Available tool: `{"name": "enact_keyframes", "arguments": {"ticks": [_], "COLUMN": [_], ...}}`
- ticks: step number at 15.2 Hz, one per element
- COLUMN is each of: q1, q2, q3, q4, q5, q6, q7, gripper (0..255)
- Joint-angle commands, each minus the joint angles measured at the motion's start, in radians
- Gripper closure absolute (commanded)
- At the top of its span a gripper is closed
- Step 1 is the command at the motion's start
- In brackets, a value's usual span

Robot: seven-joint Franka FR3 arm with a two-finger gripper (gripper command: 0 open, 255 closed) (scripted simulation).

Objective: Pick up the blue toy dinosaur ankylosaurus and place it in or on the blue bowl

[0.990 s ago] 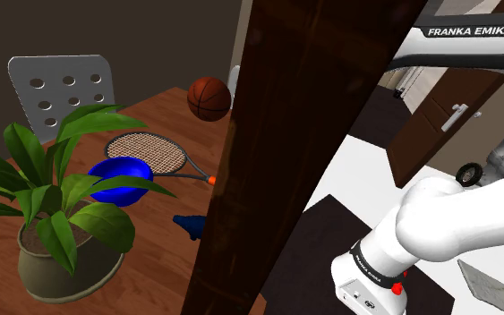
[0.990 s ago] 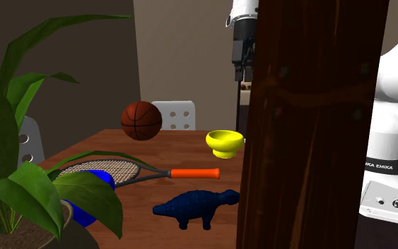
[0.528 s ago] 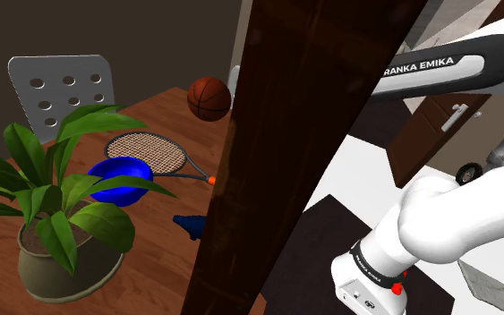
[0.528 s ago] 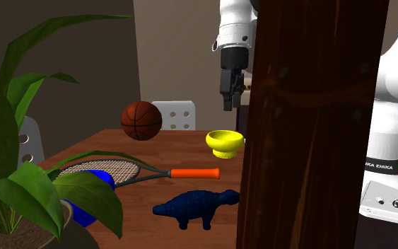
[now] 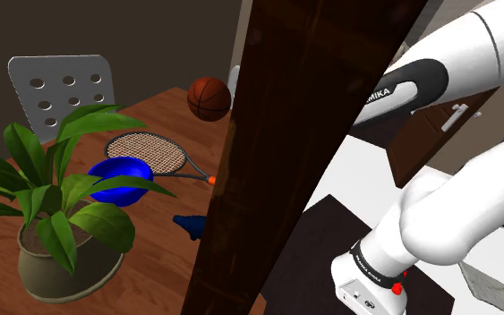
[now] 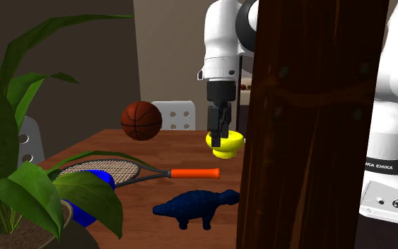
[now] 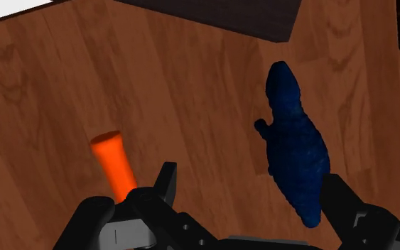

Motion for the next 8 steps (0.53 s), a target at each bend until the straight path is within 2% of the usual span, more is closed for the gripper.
{"name": "enact_keyframes", "arguments": {"ticks": [1, 5, 8], "q1": [0.013, 0.031, 0.052], "q2": [0.072, 0.234, 0.361], "q3": [0.026, 0.069, 0.083], "q4": [0.003, 0.037, 0.075], "q5": [-0.002, -0.046, -0.111], "q6": [0.068, 0.190, 0.271], "q7": [0.015, 0.064, 0.121], "gripper": [0, 0, 0]}}
